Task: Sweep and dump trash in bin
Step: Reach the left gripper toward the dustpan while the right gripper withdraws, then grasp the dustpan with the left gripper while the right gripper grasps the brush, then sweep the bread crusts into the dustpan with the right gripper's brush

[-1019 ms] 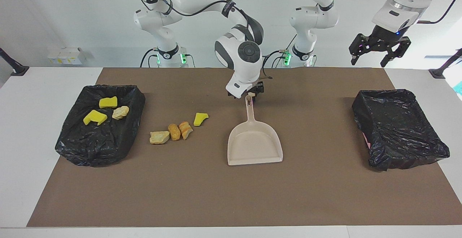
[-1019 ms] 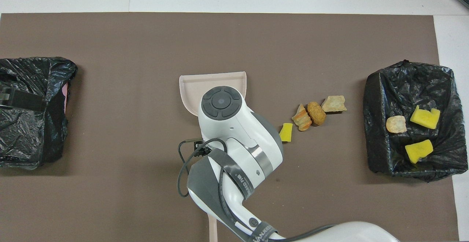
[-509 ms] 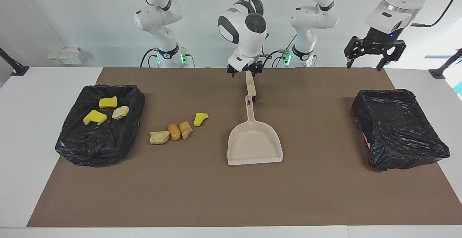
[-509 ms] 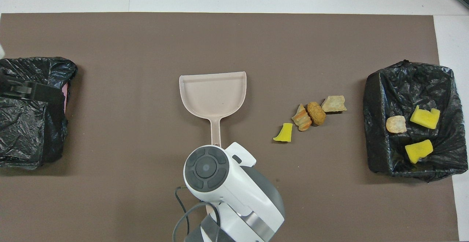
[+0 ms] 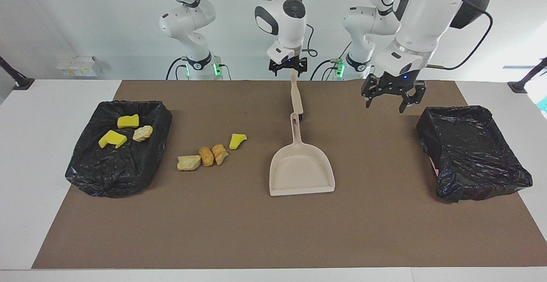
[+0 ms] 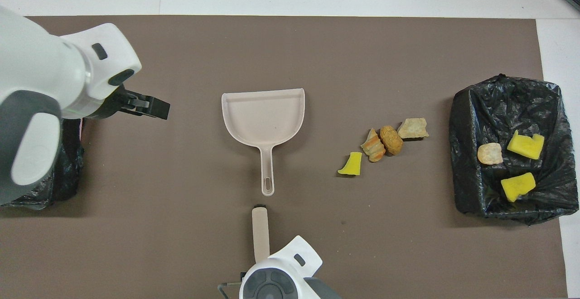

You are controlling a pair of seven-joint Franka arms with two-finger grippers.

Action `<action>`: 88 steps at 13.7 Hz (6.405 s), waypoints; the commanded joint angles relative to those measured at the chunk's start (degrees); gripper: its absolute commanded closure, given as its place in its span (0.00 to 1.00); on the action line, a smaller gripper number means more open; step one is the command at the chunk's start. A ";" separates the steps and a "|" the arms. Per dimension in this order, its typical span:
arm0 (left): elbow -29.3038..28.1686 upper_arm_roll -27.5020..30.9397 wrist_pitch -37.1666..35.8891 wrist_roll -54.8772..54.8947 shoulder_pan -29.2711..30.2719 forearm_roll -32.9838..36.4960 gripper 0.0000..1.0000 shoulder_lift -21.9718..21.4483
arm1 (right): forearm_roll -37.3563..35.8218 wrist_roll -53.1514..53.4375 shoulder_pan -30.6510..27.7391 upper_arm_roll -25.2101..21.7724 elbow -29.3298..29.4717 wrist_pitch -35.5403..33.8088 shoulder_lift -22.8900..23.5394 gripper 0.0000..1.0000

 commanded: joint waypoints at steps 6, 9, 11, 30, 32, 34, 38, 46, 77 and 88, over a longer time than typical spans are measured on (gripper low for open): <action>-11.48 0.92 11.36 -7.22 -11.22 0.92 0.00 3.44 | 1.77 2.35 5.31 -0.16 -5.65 9.85 2.19 0.00; -13.76 0.83 18.56 -14.67 -14.31 0.92 0.00 6.62 | 1.77 0.95 5.84 -0.16 -5.65 12.05 3.69 0.10; -15.43 0.92 20.95 -16.90 -16.33 0.92 0.00 7.68 | 1.86 -0.90 5.84 -0.16 -5.65 11.97 3.70 0.20; -16.14 1.27 27.64 -25.34 -19.06 1.27 1.00 12.87 | 1.60 -4.59 -2.59 -0.77 -0.29 -1.82 -1.39 1.00; -16.14 1.45 27.12 -24.73 -18.89 2.14 1.00 12.34 | 1.60 -4.68 -4.61 -0.77 -0.03 -3.49 -3.07 1.00; -16.14 1.53 26.24 -24.29 -18.62 7.93 1.00 11.90 | 1.60 -5.12 -6.81 -0.86 0.67 -5.51 -4.12 1.00; -16.23 1.54 21.07 -13.51 -16.16 8.30 1.00 9.01 | 0.46 -5.30 -11.55 -0.86 1.29 -9.91 -4.21 1.00; -16.93 1.54 14.02 19.02 -14.23 8.39 1.00 7.68 | -10.87 -19.15 -32.27 -0.86 1.29 -15.19 -2.73 1.00; -33.98 1.18 18.58 28.45 -22.75 8.21 1.00 -2.25 | 1.49 -22.17 -18.51 -0.16 8.13 1.59 13.18 1.00; -34.07 1.27 18.67 30.56 -21.79 8.21 1.00 -2.25 | 3.53 -31.05 -25.88 -0.95 11.75 -16.05 2.74 1.00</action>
